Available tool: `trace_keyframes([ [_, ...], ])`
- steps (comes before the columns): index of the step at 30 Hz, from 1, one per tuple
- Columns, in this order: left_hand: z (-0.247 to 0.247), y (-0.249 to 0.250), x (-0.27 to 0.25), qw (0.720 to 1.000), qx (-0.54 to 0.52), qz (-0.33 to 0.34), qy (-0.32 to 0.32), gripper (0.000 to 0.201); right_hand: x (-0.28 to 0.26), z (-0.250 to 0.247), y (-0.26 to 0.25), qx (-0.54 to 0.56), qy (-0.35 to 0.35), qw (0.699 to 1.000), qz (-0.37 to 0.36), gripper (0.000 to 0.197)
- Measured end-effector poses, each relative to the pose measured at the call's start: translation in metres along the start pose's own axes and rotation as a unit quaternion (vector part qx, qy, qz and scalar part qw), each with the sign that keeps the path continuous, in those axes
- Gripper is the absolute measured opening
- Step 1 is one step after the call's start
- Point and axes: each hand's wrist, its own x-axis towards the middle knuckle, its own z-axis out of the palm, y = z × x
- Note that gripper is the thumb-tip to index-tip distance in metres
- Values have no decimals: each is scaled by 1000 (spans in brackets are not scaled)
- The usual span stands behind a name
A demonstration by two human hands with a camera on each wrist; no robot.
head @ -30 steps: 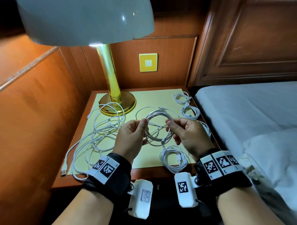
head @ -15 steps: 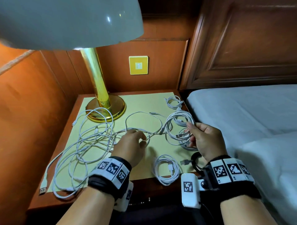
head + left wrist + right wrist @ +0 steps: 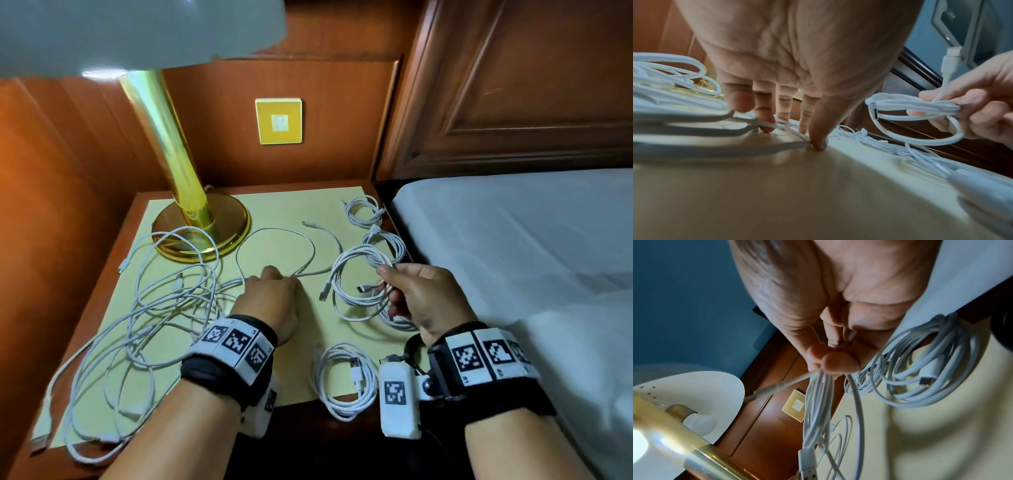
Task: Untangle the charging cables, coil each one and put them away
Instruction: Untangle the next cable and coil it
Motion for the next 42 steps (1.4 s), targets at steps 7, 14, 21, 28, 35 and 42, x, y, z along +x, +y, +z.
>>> trace_keyframes([
  [7,-2,-14,6,997,-48,-56,26,38,7,23,7,-1,-39,998,43,22],
  [14,0,-24,7,993,-97,-53,52,37,12,32,15,-70,-33,996,41,15],
  [21,0,-26,7,989,-118,-39,77,32,12,39,18,-139,-33,990,16,50],
  [28,-5,-26,3,979,-157,-28,128,37,10,42,14,-156,-19,988,-3,72],
  [35,-5,-30,-2,961,-185,9,206,35,3,42,6,-150,11,988,-45,55],
  [42,-17,-30,-18,897,-223,111,365,32,-16,46,-4,-118,2,988,-99,25],
])
